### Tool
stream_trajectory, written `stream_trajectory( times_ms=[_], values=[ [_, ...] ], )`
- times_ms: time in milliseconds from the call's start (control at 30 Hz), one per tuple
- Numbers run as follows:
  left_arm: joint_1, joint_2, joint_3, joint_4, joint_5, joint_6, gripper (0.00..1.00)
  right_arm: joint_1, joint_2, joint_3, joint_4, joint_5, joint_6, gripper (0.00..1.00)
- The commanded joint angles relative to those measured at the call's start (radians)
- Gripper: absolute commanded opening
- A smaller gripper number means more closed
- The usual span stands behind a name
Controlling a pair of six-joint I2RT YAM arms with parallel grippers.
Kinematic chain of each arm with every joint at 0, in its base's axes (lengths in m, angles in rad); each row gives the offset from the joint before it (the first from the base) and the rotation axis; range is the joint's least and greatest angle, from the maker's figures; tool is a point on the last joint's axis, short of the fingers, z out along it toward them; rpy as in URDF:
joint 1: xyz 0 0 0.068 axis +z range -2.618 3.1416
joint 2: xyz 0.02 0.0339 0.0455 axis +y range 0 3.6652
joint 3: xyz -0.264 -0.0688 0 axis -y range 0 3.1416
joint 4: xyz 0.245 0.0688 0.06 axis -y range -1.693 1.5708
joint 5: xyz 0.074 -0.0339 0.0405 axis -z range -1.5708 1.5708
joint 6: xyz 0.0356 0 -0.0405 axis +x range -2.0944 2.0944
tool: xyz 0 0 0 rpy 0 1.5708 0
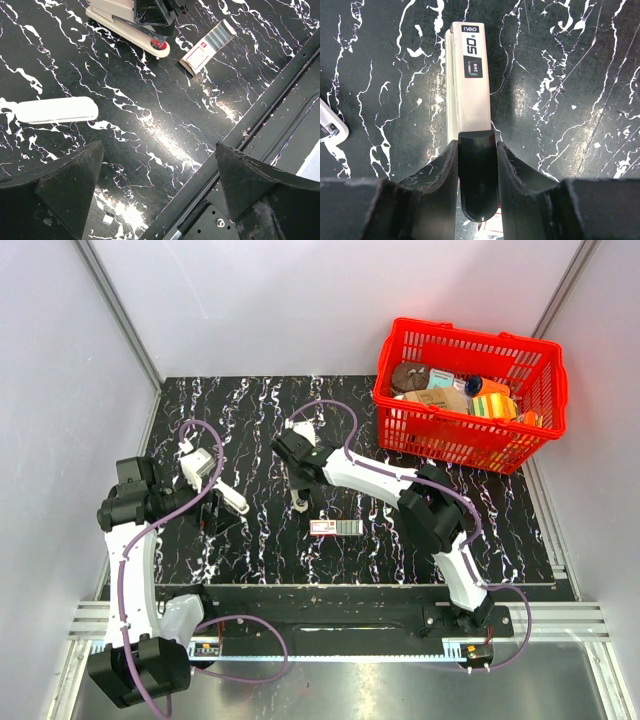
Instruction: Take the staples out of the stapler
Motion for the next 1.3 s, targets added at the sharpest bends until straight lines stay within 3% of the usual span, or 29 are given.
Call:
stream_trajectory(
  times_ms=[0, 533, 700, 867, 1267],
  values=[
    [-0.004, -0.007, 0.011, 0.023, 0.025, 0.01, 0.99, 0.018, -0.019, 0.078, -0.005, 0.07, 0.025, 0.12],
    [-0.004, -0.039, 0.017, 0.074, 0.021, -0.065, 0.99, 0.045, 0.086, 0.162, -0.104, 0.001, -0.009, 0.28],
    [-0.004, -0.044, 0.014, 0.074, 0.021, -0.07, 0.99, 0.045, 0.086, 0.167, -0.1, -0.054, -0.011, 0.46],
    [-0.006, -0.056, 0.002, 0.112, -0.011, -0.123, 0.99, 0.045, 0.083, 0.172, -0.104, -0.071, -0.027, 0.55],
    [-0.023, -0.084, 0.005, 0.088, -0.031, -0.111, 0.99, 0.022, 0.137, 0.208, -0.106, -0.112, -0.066, 0.53]
  ],
)
